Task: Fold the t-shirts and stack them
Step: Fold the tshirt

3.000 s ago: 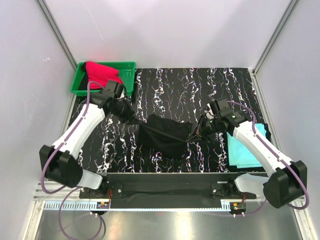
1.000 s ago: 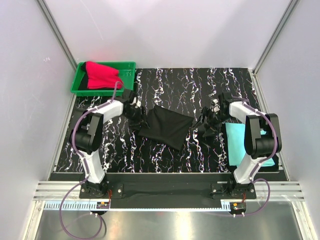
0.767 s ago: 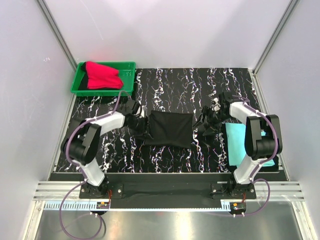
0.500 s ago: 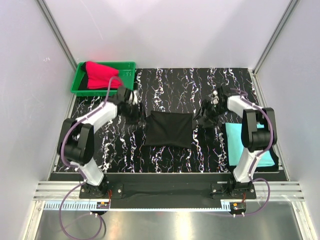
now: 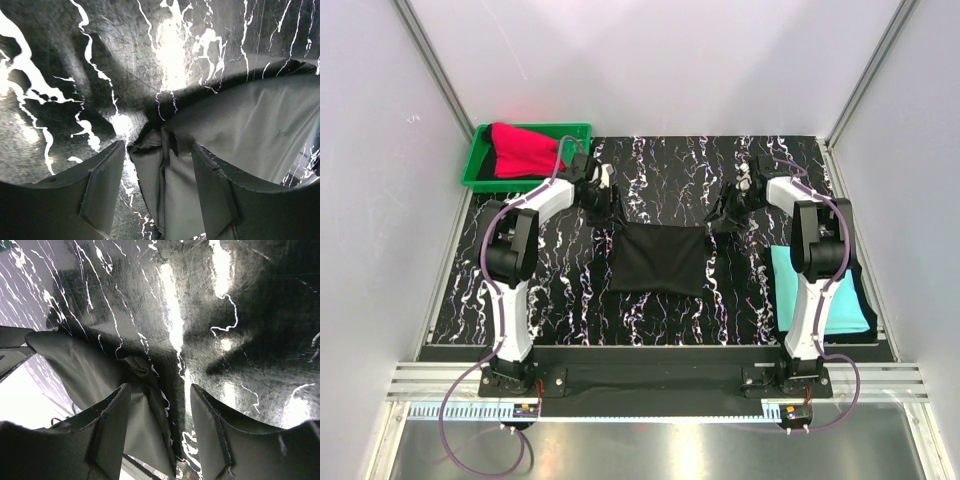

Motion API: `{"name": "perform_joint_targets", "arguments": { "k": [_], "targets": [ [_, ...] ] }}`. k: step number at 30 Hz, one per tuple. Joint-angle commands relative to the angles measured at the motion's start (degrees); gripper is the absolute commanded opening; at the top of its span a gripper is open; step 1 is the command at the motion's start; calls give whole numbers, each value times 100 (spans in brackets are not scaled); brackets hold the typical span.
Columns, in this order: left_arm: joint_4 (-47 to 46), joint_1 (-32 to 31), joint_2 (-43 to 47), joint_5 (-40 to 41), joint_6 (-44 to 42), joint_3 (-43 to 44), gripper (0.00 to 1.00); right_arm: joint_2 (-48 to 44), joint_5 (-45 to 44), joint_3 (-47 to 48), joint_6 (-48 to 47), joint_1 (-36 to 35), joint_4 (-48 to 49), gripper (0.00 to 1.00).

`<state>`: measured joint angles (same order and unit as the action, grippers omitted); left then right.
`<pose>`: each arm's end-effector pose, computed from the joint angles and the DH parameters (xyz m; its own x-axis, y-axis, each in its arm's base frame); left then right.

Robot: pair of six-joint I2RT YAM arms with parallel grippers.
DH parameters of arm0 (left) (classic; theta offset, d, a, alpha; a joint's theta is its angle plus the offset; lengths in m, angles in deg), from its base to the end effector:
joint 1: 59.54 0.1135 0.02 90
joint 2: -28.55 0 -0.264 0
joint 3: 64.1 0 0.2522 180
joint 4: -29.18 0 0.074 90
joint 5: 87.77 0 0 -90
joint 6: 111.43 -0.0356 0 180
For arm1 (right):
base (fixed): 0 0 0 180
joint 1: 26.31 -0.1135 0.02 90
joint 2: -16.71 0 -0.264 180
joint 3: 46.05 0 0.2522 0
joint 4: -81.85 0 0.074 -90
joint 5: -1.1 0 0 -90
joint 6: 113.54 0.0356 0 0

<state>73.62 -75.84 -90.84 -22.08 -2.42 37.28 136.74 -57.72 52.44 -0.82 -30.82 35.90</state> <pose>0.4169 -0.1372 0.1712 -0.9474 -0.0322 -0.3184 0.1374 0.8575 -0.4957 0.4239 0.0519 0.1530 -0.9518 0.2564 -0.1684 0.1114 0.8004 0.5890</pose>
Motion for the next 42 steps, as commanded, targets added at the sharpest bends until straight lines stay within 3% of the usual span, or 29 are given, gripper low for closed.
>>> {"name": "perform_joint_targets", "arguments": {
  "k": [1, 12, 21, 24, 25, 27, 29, 30, 32, 37, 42],
  "targets": [
    [-97, -23, 22, -310, -125, 221, 61, 160, 344, 228, -163, -50, 89, 58],
    [-202, -32, -277, -478, -11, 379, 56, 434, 635, 334, -128, -129, 160, 53],
    [-220, -32, -559, -653, 95, 748, 45, 504, 916, 448, -40, -146, 221, 44],
    [-255, -32, -576, -715, 147, 801, 28, 443, 1039, 439, -5, -146, 230, 31],
    [-255, -40, -550, -706, 165, 810, 25, 390, 1092, 439, 22, -146, 308, 21],
    [-264, -32, -506, -689, 191, 784, 24, 329, 1145, 369, 136, -138, 379, 15],
    [-264, -32, -471, -662, 209, 775, 24, 232, 1049, 299, 162, -138, 406, 20],
    [-273, -32, -471, -688, 209, 757, 25, 214, 952, 281, 171, -138, 415, 42],
    [-264, -40, -488, -689, 218, 722, 29, 153, 916, 202, 171, -120, 432, 55],
    [-299, -32, -480, -697, 253, 617, 32, 4, 1013, 18, 145, -129, 572, 56],
    [-334, -32, -488, -724, 279, 643, 28, -15, 1048, -272, 136, -129, 704, 49]
  ]
}}
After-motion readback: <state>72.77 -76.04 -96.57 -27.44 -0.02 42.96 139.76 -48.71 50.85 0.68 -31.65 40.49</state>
